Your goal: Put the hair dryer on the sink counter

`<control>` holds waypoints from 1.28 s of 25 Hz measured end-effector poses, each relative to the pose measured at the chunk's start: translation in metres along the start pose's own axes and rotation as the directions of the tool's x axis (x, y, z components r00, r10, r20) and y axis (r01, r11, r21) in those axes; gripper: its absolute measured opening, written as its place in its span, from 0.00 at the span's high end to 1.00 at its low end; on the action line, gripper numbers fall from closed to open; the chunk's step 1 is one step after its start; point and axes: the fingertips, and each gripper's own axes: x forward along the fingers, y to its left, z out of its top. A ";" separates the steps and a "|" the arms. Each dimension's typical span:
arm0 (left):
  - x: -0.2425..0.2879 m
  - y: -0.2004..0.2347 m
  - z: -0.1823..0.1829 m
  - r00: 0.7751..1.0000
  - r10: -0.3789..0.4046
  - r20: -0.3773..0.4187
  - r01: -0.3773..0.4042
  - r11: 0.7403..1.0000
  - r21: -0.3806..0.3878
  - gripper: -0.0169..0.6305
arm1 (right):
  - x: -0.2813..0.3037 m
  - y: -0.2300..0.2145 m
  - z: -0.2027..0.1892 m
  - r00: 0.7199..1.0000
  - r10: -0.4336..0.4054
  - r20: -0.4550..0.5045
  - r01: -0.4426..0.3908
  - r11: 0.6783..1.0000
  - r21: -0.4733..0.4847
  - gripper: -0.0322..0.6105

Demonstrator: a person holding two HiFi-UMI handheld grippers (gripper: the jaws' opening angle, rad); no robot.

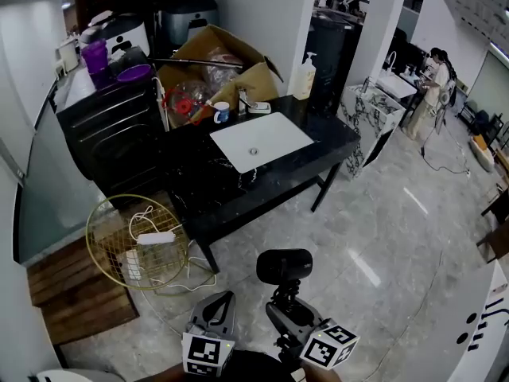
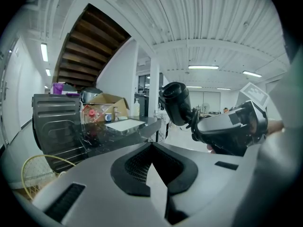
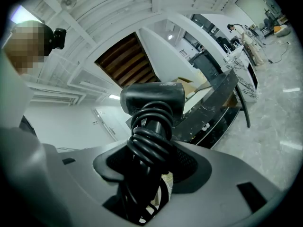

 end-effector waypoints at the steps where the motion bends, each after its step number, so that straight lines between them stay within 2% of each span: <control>1: 0.001 0.008 0.004 1.000 0.003 -0.011 -0.003 1.000 -0.007 0.96 | 0.009 0.002 0.004 1.000 0.003 0.000 -0.003 1.000 0.000 0.56; 12: 0.019 0.097 0.029 0.999 0.020 0.042 -0.018 0.999 -0.027 0.96 | 0.094 0.019 0.021 1.000 -0.003 0.004 0.003 1.000 -0.017 0.56; 18: 0.022 0.135 0.036 0.996 0.059 0.074 -0.054 0.997 -0.059 0.96 | 0.129 0.022 0.025 1.000 -0.002 -0.026 0.001 0.999 -0.033 0.56; 26: 0.041 0.178 0.030 0.987 0.145 0.076 -0.139 0.987 -0.077 0.96 | 0.173 0.002 0.044 0.998 0.020 -0.064 -0.024 0.998 -0.062 0.56; 30: 0.065 0.207 0.039 0.975 0.215 0.062 -0.209 0.974 -0.088 0.96 | 0.211 -0.018 0.058 0.994 0.045 -0.104 -0.052 0.997 -0.062 0.56; 32: 0.084 0.221 0.045 0.966 0.246 0.081 -0.239 0.967 -0.083 0.96 | 0.231 -0.030 0.065 0.989 0.053 -0.136 -0.064 0.995 -0.076 0.56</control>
